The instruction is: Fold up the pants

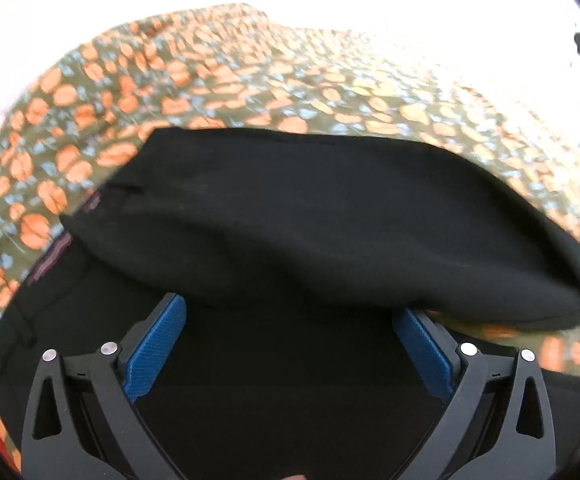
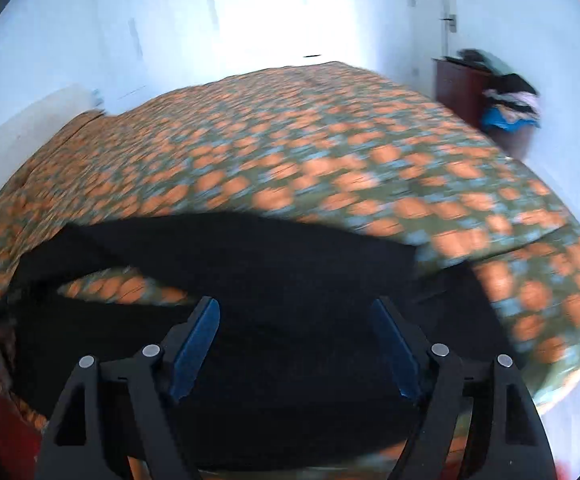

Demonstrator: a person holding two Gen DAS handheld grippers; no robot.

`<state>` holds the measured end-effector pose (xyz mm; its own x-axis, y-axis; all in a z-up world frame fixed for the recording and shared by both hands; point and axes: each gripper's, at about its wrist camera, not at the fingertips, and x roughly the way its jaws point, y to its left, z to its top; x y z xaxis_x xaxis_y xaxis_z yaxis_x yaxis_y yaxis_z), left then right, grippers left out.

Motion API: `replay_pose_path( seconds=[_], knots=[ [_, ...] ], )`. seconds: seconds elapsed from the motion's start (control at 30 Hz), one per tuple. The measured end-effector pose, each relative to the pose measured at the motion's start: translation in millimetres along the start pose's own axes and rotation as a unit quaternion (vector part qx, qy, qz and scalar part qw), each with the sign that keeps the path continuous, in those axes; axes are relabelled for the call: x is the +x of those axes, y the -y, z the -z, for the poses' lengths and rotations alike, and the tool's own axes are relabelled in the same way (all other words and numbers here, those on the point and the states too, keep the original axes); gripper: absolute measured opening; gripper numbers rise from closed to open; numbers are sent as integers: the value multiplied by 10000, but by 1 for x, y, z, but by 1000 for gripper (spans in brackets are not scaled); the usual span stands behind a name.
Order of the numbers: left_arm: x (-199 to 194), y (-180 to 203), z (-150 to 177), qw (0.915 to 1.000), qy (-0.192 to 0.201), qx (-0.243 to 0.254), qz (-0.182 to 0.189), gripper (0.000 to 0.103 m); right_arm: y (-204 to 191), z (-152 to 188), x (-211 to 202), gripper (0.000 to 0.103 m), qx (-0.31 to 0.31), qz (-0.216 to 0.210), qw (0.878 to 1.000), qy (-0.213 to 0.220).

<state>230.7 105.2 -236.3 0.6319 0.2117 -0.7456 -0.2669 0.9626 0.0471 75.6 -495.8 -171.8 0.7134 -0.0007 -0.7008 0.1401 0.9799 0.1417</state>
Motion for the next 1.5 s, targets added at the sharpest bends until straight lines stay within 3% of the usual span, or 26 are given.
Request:
replay_pose_path(
  seconds=[0.07, 0.13, 0.23, 0.33, 0.53, 0.73, 1.5],
  knots=[
    [21, 1, 9, 9991, -381, 146, -59, 103, -24, 19, 23, 78, 10, -298, 9989, -358],
    [14, -3, 9, 9997, -251, 37, 42, 103, -47, 32, 47, 78, -400, -430, 9953, -772],
    [15, -3, 9, 9995, -309, 4, 92, 103, -75, 45, 63, 78, -1239, -305, 9869, -992],
    [14, -2, 9, 9995, -303, 7, 87, 103, -78, 48, 69, 86, -1315, -353, 9856, -1005],
    [14, -3, 9, 9995, -300, 2, 95, 103, -66, 50, 70, 89, -1077, -544, 9870, -1060],
    [14, -3, 9, 9995, -300, 3, 94, 103, -74, 58, 67, 99, -1194, -556, 9854, -1080],
    [15, -3, 9, 9995, -301, -1, 95, 103, -74, 61, 63, 101, -1138, -627, 9852, -1114]
  ],
)
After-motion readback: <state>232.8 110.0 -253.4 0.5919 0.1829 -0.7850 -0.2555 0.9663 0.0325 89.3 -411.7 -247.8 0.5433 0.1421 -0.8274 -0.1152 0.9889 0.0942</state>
